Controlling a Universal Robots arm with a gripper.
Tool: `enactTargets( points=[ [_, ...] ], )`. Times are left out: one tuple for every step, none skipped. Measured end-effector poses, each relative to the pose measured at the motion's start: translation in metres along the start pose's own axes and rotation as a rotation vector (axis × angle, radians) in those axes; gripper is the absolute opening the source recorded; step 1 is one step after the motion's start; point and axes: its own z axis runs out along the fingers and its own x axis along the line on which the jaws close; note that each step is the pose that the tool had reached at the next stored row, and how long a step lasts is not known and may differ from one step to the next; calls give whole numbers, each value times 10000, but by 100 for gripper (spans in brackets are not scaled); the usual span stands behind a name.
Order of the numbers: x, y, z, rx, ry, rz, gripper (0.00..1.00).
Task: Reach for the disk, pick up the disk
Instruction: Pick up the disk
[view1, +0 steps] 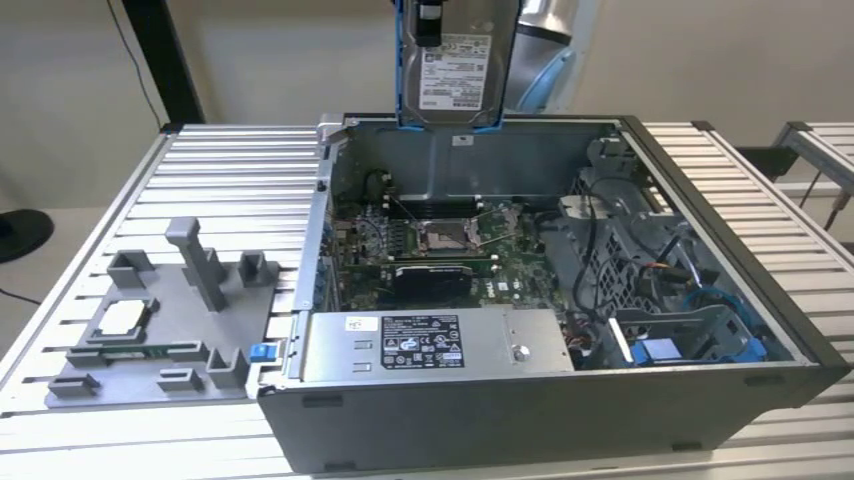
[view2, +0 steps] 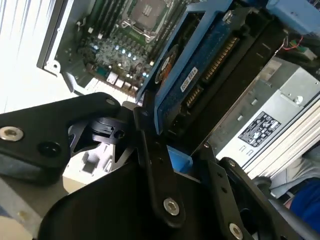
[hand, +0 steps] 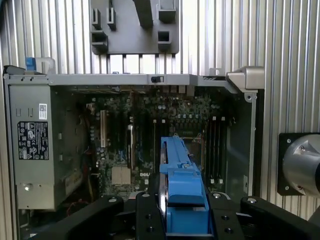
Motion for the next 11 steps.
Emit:
enactTargets(
  points=[
    [-1, -35, 0, -1, 1, -1, 0],
    [-2, -70, 0, -1, 1, -1, 0],
    [-3, -101, 0, 0, 0, 0, 0],
    [-4, -137, 0, -1, 1, 0, 0],
    [-5, -173, 0, -1, 1, -1, 0],
    [-6, -206, 0, -1, 1, 0, 0],
    [-7, -240, 1, 0, 0, 0, 0],
    [-8, -276, 1, -1, 1, -1, 0],
    [-9, -312, 1, -1, 1, 0, 0],
    [-10, -349, 1, -1, 1, 0, 0],
    [-11, -386, 1, -1, 1, -1, 0]
  ],
)
